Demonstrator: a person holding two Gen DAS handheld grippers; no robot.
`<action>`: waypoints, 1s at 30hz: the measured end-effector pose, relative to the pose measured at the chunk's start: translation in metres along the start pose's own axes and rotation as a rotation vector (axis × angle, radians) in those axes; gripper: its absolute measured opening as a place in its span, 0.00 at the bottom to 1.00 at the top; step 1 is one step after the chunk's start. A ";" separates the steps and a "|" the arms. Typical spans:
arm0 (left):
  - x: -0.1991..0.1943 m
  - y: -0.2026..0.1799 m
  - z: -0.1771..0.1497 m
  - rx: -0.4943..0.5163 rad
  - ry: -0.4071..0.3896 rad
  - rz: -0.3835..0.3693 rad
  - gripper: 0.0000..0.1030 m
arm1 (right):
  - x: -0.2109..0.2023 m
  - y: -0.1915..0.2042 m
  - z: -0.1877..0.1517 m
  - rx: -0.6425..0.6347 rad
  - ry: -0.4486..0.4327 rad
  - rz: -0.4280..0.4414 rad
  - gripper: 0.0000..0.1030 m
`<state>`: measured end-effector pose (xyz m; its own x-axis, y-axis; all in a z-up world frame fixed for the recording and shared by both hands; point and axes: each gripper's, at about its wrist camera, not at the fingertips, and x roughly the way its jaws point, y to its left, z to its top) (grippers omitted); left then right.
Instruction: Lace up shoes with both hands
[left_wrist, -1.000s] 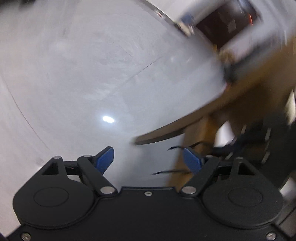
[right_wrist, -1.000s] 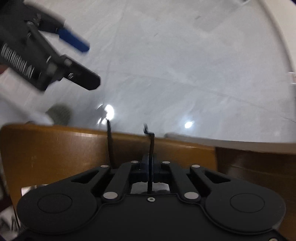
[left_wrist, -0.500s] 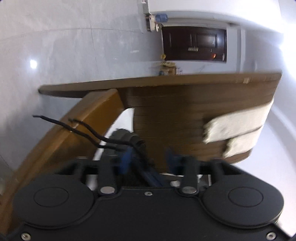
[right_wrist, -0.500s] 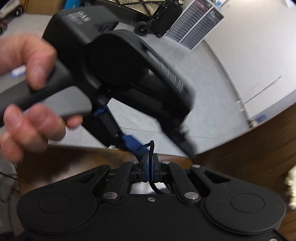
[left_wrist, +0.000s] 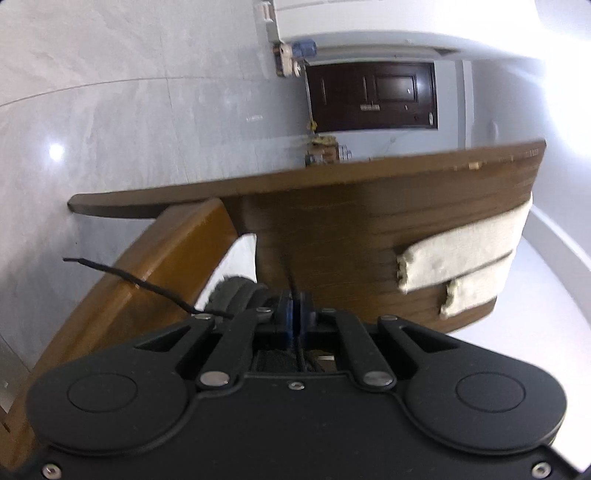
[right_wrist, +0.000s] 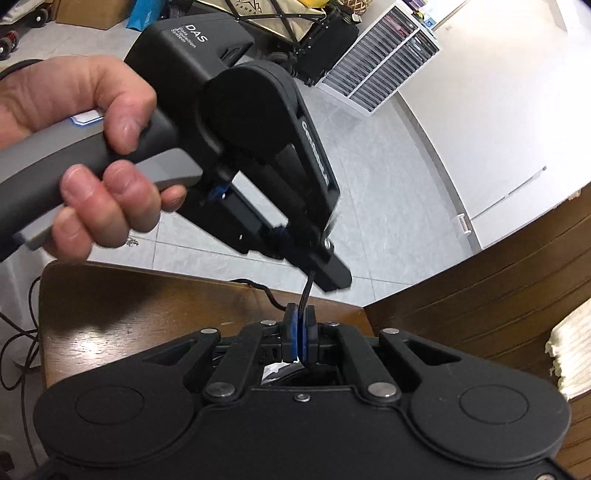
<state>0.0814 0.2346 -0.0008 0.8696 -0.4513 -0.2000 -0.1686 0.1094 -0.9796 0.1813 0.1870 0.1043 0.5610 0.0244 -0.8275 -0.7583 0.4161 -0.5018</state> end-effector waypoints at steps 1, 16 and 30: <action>-0.003 0.000 0.001 0.001 -0.013 -0.002 0.03 | 0.001 0.001 -0.001 0.005 0.002 0.005 0.02; -0.016 -0.008 0.007 0.072 -0.077 0.023 0.03 | -0.021 -0.002 -0.012 0.062 0.018 0.011 0.02; -0.024 -0.011 0.007 0.094 -0.112 0.017 0.03 | -0.034 0.003 -0.022 0.106 0.020 0.008 0.02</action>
<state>0.0662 0.2505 0.0152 0.9142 -0.3476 -0.2082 -0.1441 0.2014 -0.9689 0.1531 0.1674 0.1255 0.5477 0.0103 -0.8366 -0.7227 0.5096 -0.4668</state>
